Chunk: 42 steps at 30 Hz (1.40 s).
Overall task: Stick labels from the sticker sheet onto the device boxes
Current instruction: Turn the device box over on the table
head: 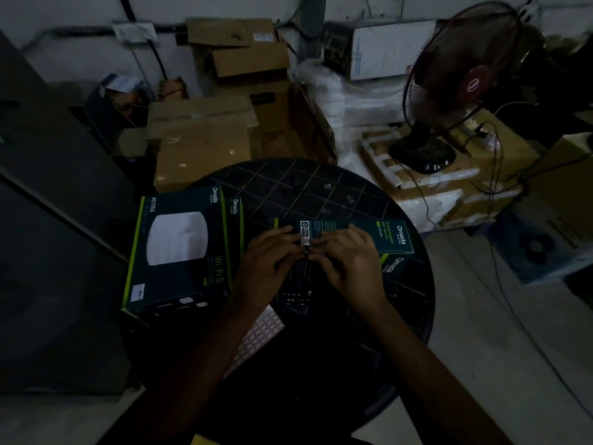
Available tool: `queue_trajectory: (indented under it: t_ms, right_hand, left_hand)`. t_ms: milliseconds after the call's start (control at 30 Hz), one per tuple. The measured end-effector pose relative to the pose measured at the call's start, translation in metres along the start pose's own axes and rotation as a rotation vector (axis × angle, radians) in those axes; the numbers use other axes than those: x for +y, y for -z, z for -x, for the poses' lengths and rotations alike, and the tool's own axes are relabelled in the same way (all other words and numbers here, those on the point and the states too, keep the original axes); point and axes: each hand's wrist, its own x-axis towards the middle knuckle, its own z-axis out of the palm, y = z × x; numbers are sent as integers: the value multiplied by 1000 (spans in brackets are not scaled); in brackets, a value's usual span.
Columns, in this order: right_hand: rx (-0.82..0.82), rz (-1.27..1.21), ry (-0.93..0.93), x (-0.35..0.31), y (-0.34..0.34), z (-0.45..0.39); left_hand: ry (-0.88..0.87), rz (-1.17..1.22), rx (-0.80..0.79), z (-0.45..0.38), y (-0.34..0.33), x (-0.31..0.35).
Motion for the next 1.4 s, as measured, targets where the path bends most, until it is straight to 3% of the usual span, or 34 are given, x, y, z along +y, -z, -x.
queue_trajectory:
  t_ms: [300, 467, 700, 867, 1000, 1167, 1300, 1400]
  right_hand:
    - [49, 8, -100, 21, 34, 19]
    - [-29, -68, -119, 35, 46, 20]
    - [99, -23, -281, 46, 53, 32]
    - [132, -243, -405, 61, 69, 39]
    - [64, -287, -361, 77, 85, 47]
    - [193, -329, -464, 80, 78, 54]
    - [160, -473, -559, 85, 84, 54]
    - [104, -438, -541, 88, 86, 55]
  left_hand:
    - [116, 132, -40, 13, 3, 1]
    - [162, 175, -31, 13, 5, 4]
    - [206, 222, -39, 14, 1, -1]
    - [242, 224, -24, 14, 1, 5]
    - [227, 224, -31, 14, -1, 4]
    - [239, 257, -39, 17, 1, 7]
    - [163, -4, -75, 20, 1, 11]
    - [-57, -344, -140, 18, -5, 21]
